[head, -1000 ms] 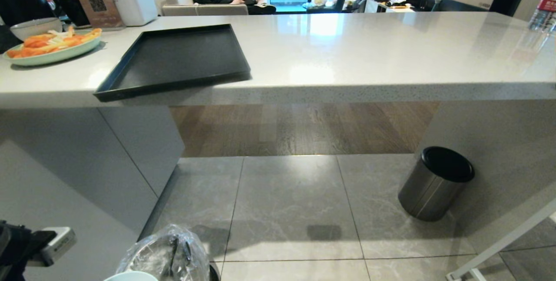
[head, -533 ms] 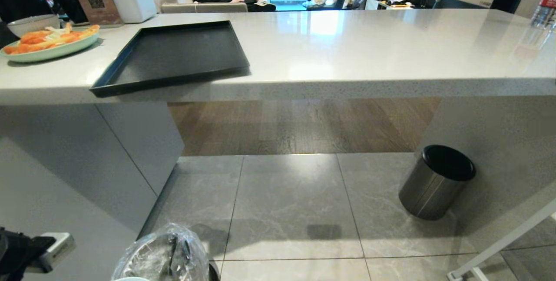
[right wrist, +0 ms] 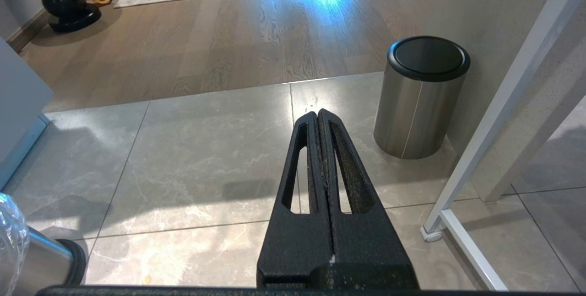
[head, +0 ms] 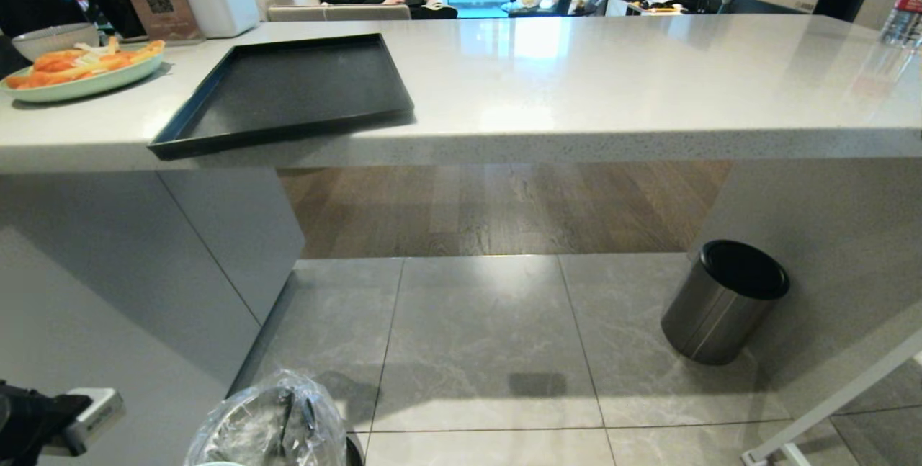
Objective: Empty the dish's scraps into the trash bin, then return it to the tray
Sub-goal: Move the bowl over the trash can
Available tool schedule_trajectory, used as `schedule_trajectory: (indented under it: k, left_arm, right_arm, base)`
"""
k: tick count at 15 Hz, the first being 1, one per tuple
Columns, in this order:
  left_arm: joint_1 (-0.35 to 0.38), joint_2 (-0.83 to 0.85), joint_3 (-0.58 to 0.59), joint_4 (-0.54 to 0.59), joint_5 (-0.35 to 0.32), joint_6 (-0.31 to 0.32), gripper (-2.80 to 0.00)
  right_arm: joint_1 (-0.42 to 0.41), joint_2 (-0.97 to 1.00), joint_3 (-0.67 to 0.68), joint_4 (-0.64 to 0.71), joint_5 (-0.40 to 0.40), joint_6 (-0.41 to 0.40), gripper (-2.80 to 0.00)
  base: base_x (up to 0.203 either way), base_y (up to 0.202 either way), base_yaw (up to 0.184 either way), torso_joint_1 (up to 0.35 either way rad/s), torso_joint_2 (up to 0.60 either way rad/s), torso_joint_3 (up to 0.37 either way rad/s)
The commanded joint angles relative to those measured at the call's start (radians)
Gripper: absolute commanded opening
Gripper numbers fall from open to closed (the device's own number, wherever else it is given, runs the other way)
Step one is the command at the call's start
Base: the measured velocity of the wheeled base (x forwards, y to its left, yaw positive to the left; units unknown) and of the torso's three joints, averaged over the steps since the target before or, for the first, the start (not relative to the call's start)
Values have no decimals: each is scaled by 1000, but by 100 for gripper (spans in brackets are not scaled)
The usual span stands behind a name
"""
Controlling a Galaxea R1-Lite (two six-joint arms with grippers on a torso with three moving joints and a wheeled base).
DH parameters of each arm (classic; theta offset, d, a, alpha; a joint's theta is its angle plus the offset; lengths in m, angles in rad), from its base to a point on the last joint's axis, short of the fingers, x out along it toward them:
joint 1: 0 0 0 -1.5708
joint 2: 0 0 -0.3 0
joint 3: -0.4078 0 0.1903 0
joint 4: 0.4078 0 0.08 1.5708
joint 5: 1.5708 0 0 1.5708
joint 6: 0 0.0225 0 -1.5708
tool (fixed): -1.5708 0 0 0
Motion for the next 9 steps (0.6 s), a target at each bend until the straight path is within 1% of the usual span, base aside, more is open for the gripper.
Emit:
schedule_trajectory:
  k: [1,7,9]
  left_arm:
    - [4,-5,8,3,2,-2,-280]
    - [-3,-2,21,2,2,-4,-280]
    - [-32,-2,22,-3,7,-5,-280]
  right_arm:
    - [0,0,1,-1,1,1,-280]
    - [0,0,1,-1,-1,1,-280]
    - [0,0,0,-1,-1,1,-280]
  base:
    - [0,0,0,0,0,0]
    - [0,0,0,0,0,0]
    - [0,0,0,0,0,0]
